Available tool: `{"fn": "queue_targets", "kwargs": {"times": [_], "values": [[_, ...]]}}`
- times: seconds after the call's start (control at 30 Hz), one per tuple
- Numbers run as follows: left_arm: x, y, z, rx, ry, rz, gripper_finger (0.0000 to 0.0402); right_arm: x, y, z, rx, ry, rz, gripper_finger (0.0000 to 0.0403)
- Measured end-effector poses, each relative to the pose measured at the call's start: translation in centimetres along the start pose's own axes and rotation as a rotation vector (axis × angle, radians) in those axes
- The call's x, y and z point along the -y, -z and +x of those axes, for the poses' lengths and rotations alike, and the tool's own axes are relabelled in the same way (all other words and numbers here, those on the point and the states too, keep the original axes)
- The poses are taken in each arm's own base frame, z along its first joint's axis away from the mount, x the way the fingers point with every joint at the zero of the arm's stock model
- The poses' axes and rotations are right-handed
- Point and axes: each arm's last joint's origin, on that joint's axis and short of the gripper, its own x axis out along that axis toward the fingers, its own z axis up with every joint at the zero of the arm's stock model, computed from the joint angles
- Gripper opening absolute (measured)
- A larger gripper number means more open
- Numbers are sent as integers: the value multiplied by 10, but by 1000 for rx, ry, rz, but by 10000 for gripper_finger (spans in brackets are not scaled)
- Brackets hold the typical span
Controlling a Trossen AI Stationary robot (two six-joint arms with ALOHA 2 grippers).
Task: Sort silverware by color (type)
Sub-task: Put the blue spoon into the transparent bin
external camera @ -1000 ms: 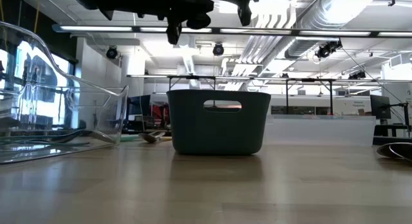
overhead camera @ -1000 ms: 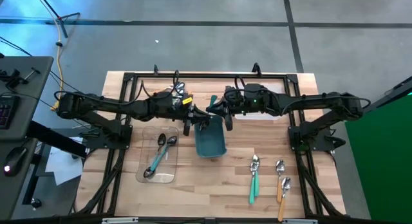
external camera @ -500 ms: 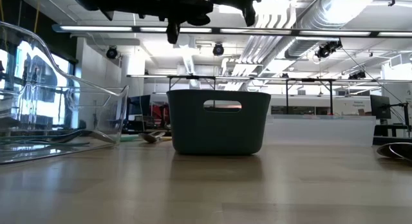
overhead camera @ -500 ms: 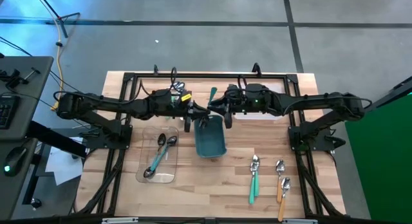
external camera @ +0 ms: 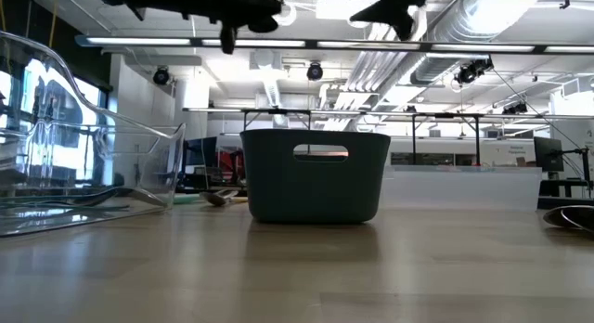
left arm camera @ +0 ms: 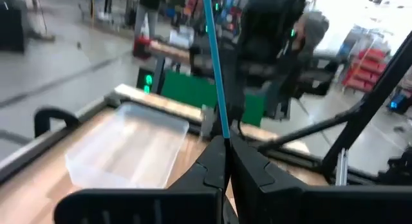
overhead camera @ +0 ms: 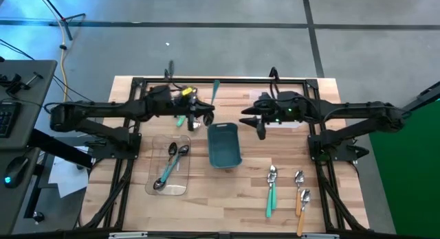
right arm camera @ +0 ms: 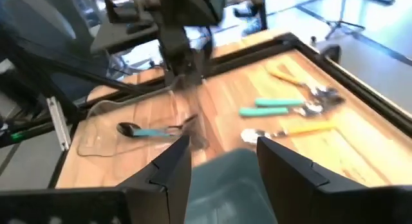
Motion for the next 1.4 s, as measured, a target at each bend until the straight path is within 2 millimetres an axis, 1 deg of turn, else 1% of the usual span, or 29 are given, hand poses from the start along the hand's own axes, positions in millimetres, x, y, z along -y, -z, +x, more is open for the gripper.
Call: {"fn": "queue_targets", "kwargs": {"times": [0.07,0.2,0.3,0.43,0.7,1.07,1.4], "values": [[0,2,-13,33,3,-10,0,3,9,-8,49,12,41,161],[0,14,-39,138,-8,-64,0,8,25,-20,199,-28,108,161],[1,26,-55,206,-24,-95,0,10,31,-24,310,-64,146,161],[4,29,-67,251,-32,-101,0,11,35,-24,338,-74,148,161],[4,30,-69,255,-40,-91,0,12,36,-22,333,-69,126,161],[4,30,-69,255,-40,-91,0,12,36,-22,335,-44,-19,161],[5,30,-69,253,-33,-91,0,11,36,-22,329,-68,-4,161]]}}
